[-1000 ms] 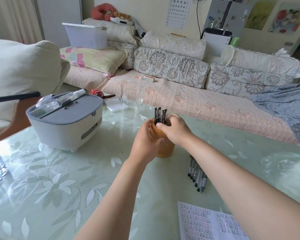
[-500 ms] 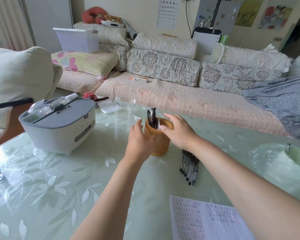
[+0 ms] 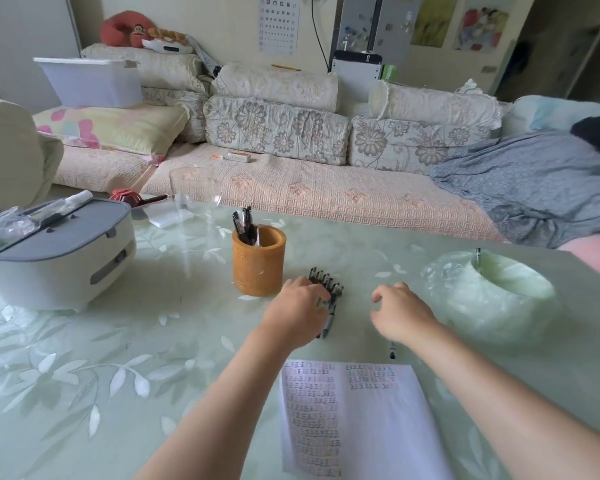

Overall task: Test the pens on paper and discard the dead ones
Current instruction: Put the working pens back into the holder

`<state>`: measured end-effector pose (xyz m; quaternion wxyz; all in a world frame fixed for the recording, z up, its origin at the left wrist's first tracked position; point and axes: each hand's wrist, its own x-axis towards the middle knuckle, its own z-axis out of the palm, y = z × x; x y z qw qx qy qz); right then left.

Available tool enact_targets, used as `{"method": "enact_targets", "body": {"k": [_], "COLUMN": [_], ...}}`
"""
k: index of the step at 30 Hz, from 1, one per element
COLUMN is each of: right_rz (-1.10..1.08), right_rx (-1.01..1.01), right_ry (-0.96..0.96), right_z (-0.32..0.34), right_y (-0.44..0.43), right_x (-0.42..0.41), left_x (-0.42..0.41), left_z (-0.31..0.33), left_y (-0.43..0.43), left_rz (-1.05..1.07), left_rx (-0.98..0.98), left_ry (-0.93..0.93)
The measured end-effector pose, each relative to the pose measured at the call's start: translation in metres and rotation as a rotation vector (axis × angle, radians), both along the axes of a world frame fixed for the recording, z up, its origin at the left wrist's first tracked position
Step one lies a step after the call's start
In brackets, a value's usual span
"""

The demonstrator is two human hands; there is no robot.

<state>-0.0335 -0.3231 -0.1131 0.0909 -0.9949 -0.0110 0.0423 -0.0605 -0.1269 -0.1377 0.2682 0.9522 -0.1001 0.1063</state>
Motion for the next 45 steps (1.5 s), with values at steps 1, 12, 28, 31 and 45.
{"method": "enact_targets", "body": {"k": [1,12,28,31,45], "right_rz": [-0.033,-0.016,-0.03,0.003,-0.006], "right_rx": [-0.042,0.241,0.079,0.003,0.3], "right_ry": [0.037,0.0,0.105,0.127,0.01], "right_z": [-0.003,-0.017,-0.012,-0.011,-0.003], "right_y": [-0.003,0.014,0.046,0.044,0.03], "right_x": [-0.003,0.004,0.007,0.006,0.011], "left_x": [0.0,0.005,0.007,0.008,0.012], "left_z": [-0.003,-0.014,-0.023,-0.024,-0.004], "left_y": [-0.004,-0.009,0.004,0.002,0.0], "left_rz": [-0.014,-0.12,-0.087,-0.071,0.024], "left_rx": [0.06,0.159,0.246,0.245,-0.128], "left_ry": [0.018,0.021,0.047,0.05,0.006]}}
